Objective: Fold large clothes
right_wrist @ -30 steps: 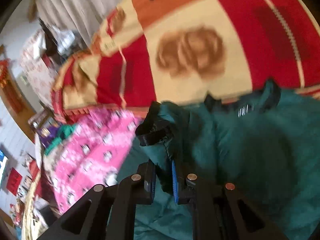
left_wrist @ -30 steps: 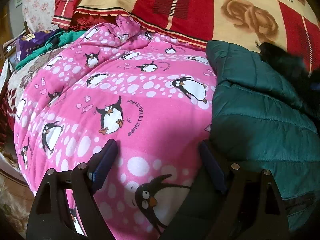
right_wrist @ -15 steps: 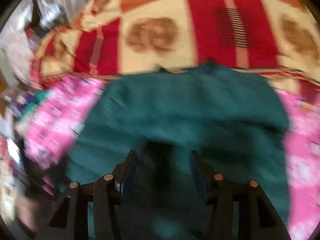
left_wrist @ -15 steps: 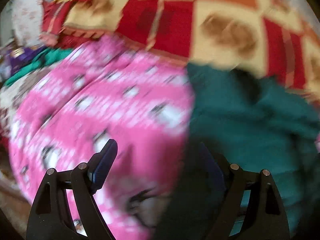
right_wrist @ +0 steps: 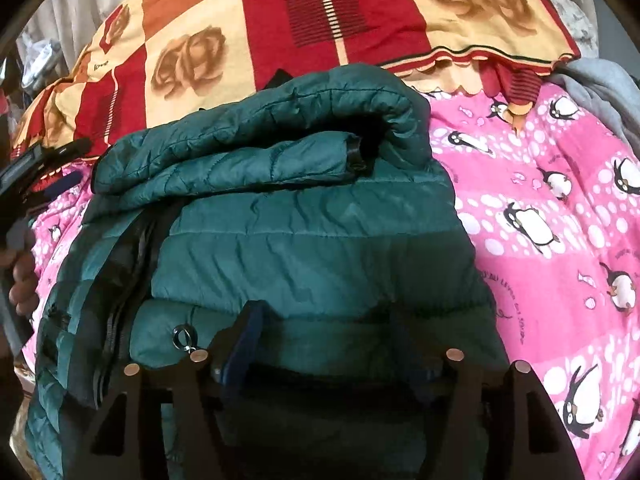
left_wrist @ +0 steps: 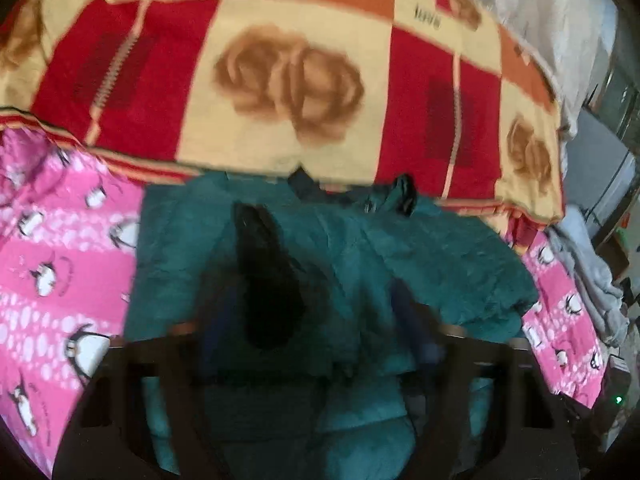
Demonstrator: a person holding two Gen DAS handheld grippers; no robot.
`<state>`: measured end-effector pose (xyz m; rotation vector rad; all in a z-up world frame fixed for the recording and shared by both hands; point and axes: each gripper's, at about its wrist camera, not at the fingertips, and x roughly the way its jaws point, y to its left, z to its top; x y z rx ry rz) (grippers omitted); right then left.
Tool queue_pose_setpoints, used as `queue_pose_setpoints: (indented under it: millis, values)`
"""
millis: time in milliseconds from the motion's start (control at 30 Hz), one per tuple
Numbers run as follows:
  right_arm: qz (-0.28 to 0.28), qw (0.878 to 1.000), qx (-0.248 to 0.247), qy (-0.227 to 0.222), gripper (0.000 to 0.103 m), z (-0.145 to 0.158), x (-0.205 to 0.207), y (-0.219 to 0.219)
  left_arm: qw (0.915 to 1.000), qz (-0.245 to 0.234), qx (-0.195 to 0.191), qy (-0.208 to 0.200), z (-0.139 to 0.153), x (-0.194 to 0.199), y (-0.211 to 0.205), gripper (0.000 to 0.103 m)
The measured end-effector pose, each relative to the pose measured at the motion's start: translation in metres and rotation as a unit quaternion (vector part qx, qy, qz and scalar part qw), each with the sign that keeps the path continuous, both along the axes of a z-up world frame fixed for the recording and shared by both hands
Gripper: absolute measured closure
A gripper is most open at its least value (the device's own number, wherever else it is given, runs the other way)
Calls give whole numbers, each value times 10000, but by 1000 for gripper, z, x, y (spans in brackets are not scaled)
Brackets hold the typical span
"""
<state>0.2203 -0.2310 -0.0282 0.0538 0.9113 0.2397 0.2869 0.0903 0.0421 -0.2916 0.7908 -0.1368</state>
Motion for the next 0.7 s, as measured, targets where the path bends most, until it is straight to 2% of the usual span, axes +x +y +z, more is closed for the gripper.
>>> queue_pose_setpoints:
  millis: [33,100,200,433,533,600,700]
  values:
    - [5,10000,31,-3,37,0,0,-1,9997,3,44,228,-8,6,-4,71]
    - [3,9999,116,-3,36,-1,1,-1,9989,87,278,373,-12,8,-11,86]
    - [-3,9998,221,0,36,-1,0,-3,9989,218,321,274,-7,0,-8,92]
    - [-10,9990,453,47,35,-1,0,-8,9987,252,93,-440,38,-43,24,93]
    - [38,9986,516,86,30,-2,1,-7,9974,405,185,-569,40,-56,40,93]
    - [79,9987,485,103,25,-3,2,-5,9975,522,228,-416,26,-56,50,93]
    - [186,9987,456,131,17,-4,3,-1,9974,637,335,19,-4,-53,55,93]
